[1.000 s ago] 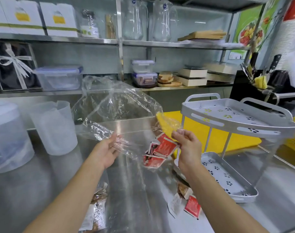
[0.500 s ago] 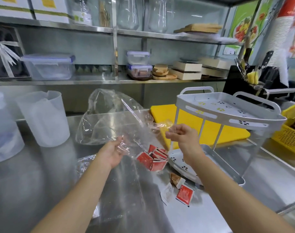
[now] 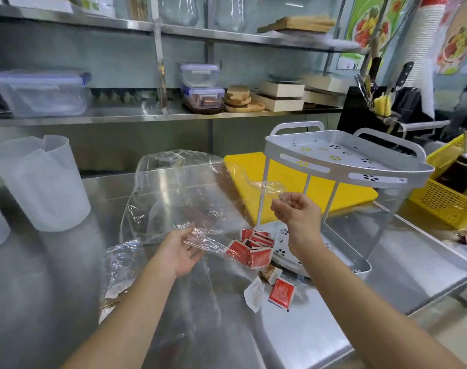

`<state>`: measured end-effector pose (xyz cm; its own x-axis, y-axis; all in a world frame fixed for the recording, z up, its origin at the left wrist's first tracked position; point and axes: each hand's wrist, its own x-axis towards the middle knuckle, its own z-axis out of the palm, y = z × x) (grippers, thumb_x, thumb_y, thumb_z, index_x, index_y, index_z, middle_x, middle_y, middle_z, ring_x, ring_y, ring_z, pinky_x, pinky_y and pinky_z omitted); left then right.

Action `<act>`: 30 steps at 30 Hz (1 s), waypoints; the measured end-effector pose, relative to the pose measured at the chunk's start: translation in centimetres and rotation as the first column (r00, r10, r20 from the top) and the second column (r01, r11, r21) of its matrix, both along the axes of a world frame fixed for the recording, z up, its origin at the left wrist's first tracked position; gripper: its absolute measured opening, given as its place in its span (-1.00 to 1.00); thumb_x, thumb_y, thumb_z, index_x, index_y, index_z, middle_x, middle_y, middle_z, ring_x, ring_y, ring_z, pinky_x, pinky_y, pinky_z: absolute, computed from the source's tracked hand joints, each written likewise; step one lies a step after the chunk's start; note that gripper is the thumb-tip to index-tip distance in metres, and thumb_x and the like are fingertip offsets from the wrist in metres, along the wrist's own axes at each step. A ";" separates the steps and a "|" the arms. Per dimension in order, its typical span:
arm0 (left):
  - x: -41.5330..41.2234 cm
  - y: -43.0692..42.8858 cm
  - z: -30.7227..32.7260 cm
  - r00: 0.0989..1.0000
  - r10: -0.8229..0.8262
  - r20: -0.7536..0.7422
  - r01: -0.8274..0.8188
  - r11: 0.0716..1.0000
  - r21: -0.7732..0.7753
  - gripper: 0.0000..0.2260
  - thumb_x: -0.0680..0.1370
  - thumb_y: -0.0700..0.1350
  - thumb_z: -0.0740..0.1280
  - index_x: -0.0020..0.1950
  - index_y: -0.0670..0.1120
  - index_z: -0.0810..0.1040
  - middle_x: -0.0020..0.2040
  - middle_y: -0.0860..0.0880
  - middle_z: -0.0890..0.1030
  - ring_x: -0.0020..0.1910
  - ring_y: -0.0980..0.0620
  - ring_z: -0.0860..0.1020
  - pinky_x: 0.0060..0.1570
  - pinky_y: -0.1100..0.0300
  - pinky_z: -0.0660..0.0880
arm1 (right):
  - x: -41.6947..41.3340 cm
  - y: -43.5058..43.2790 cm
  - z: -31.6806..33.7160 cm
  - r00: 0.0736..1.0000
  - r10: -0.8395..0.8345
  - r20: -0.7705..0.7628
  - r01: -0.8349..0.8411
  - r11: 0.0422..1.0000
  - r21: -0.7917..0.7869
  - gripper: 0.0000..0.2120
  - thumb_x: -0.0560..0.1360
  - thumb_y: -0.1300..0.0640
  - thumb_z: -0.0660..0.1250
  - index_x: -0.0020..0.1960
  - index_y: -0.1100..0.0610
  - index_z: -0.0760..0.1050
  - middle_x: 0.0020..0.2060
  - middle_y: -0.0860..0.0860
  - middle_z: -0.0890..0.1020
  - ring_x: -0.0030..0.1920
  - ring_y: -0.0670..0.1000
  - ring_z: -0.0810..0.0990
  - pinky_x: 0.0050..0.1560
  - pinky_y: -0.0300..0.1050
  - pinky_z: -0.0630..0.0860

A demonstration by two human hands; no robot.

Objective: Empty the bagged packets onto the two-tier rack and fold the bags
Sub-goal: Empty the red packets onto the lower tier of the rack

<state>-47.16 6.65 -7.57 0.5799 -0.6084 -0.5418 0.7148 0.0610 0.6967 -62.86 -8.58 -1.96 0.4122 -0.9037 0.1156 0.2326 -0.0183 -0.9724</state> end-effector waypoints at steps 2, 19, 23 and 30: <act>-0.6 -0.7 -0.5 0.999 -0.028 -0.016 0.028 1.000 0.008 -0.87 0.52 -0.12 0.25 -0.21 -0.08 0.49 -0.19 -0.08 0.52 -0.19 -0.03 0.49 0.09 0.09 0.40 | -0.7 -0.4 0.0 1.000 -0.009 0.002 0.009 1.000 -0.012 -0.78 0.36 0.39 0.41 -0.29 0.12 0.47 -0.38 0.06 0.55 -0.31 0.04 0.51 -0.28 -0.18 0.46; -10.3 -12.5 -3.2 0.980 -0.093 -0.178 0.079 0.993 -0.084 -0.70 0.56 -0.24 0.19 0.29 -0.19 0.41 0.32 -0.17 0.44 0.36 -0.14 0.36 0.32 0.08 0.28 | -7.4 -8.2 -1.3 0.970 -0.237 0.060 0.230 0.968 0.104 -0.76 0.38 0.43 0.36 -0.30 0.14 0.44 -0.40 0.08 0.49 -0.33 0.04 0.45 -0.24 -0.10 0.44; -12.3 -15.1 -4.1 0.984 -0.105 -0.142 0.089 0.989 -0.119 -0.84 0.53 -0.24 0.24 0.09 -0.12 0.48 -0.11 -0.09 0.54 -0.07 -0.08 0.50 0.03 0.08 0.39 | -8.5 -10.3 -1.9 0.975 -0.211 0.073 0.202 0.973 0.115 -0.77 0.38 0.43 0.37 -0.27 0.14 0.45 -0.38 0.08 0.51 -0.37 0.01 0.46 -0.23 -0.13 0.47; -13.0 -14.9 -3.8 0.973 -0.201 0.114 0.230 0.880 -0.416 -0.75 0.31 -0.43 0.25 -0.39 -0.14 0.61 -0.09 -0.04 0.65 -0.08 -0.02 0.57 -0.08 0.17 0.44 | -8.7 -10.9 -3.1 1.000 -0.014 0.012 0.013 0.997 0.075 -0.83 0.38 0.39 0.38 -0.22 0.17 0.47 -0.40 0.06 0.55 -0.47 -0.10 0.54 -0.42 -0.29 0.48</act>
